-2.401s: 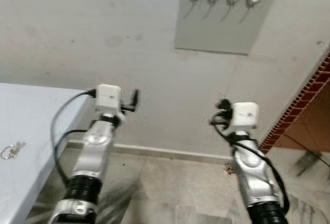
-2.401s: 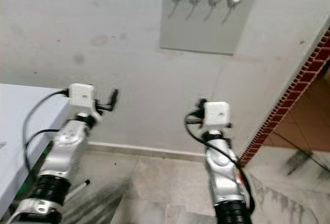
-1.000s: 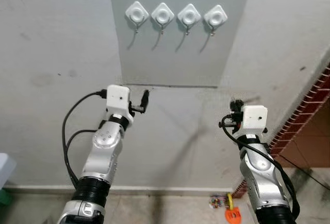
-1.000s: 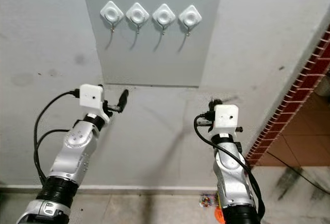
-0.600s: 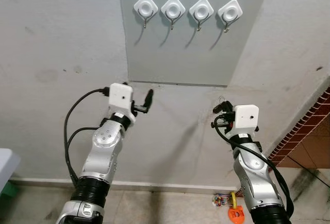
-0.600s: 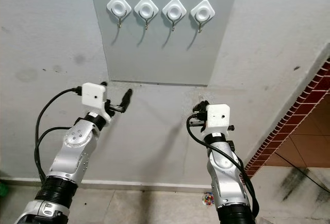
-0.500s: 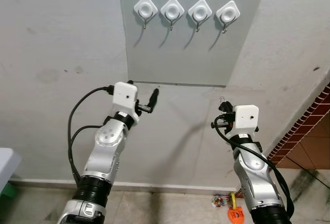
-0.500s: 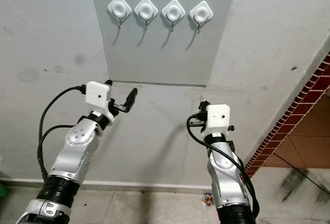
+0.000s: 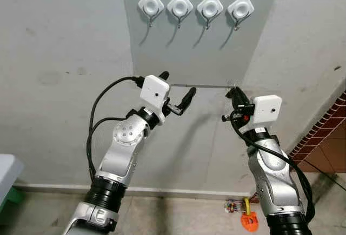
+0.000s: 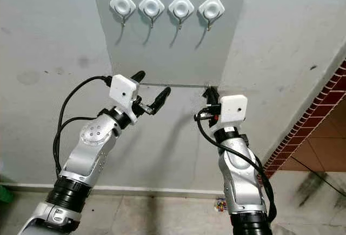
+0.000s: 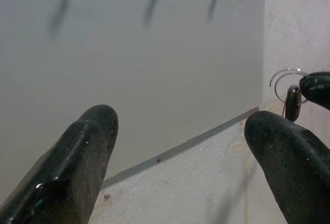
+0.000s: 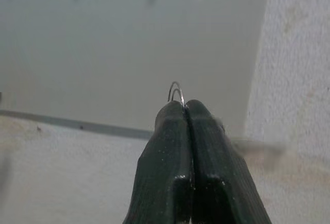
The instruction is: Hang keys on a hook
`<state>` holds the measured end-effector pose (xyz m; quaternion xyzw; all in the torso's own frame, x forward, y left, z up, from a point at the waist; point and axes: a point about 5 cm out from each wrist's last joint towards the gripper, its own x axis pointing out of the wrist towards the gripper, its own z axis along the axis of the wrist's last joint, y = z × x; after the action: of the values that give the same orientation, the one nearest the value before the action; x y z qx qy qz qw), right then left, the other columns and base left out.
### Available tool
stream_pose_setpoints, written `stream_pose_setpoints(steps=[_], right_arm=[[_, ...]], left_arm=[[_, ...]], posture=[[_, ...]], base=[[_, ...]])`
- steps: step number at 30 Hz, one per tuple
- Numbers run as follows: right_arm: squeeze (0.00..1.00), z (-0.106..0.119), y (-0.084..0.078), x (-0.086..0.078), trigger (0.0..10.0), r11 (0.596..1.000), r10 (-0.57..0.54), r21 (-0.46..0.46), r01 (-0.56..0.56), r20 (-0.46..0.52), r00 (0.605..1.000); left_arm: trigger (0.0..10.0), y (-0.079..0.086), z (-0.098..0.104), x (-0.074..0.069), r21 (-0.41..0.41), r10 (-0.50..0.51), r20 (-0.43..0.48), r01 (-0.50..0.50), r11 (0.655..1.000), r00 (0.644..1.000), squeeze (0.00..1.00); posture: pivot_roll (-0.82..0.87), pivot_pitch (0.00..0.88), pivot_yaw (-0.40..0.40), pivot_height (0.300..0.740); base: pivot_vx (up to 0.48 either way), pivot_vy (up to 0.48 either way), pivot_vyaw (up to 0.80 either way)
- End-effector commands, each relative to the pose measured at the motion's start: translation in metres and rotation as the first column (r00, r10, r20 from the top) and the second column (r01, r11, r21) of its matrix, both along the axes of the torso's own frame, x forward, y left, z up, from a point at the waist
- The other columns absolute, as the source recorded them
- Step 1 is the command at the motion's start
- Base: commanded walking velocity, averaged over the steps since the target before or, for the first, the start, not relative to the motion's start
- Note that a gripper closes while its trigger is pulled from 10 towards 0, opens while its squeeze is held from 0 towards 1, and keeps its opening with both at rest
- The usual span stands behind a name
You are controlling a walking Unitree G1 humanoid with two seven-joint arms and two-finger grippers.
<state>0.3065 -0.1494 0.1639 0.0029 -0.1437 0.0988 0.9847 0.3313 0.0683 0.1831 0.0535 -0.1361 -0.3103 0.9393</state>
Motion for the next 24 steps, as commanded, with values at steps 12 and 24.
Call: stream_pose_setpoints(steps=[12, 24], right_arm=[[0.00, 0.056, 0.013, -0.014, 10.0, 0.984, 0.163, 0.043, -0.175, 0.200, 0.966], [0.00, 0.088, 0.009, -0.007, 10.0, 0.972, 0.170, 0.110, -0.206, 0.276, 0.946]], left_arm=[[10.0, -0.013, 0.033, -0.012, 0.018, -0.133, 0.108, 0.132, 0.991, 0.985, 0.00], [10.0, -0.019, 0.055, -0.016, -0.006, -0.178, 0.145, 0.181, 0.983, 0.973, 0.00]], posture=[[-0.01, 0.069, 0.041, 0.740], [-0.01, 0.058, 0.045, 0.740]], base=[[0.000, 0.000, 0.00], [0.000, 0.000, 0.00]])
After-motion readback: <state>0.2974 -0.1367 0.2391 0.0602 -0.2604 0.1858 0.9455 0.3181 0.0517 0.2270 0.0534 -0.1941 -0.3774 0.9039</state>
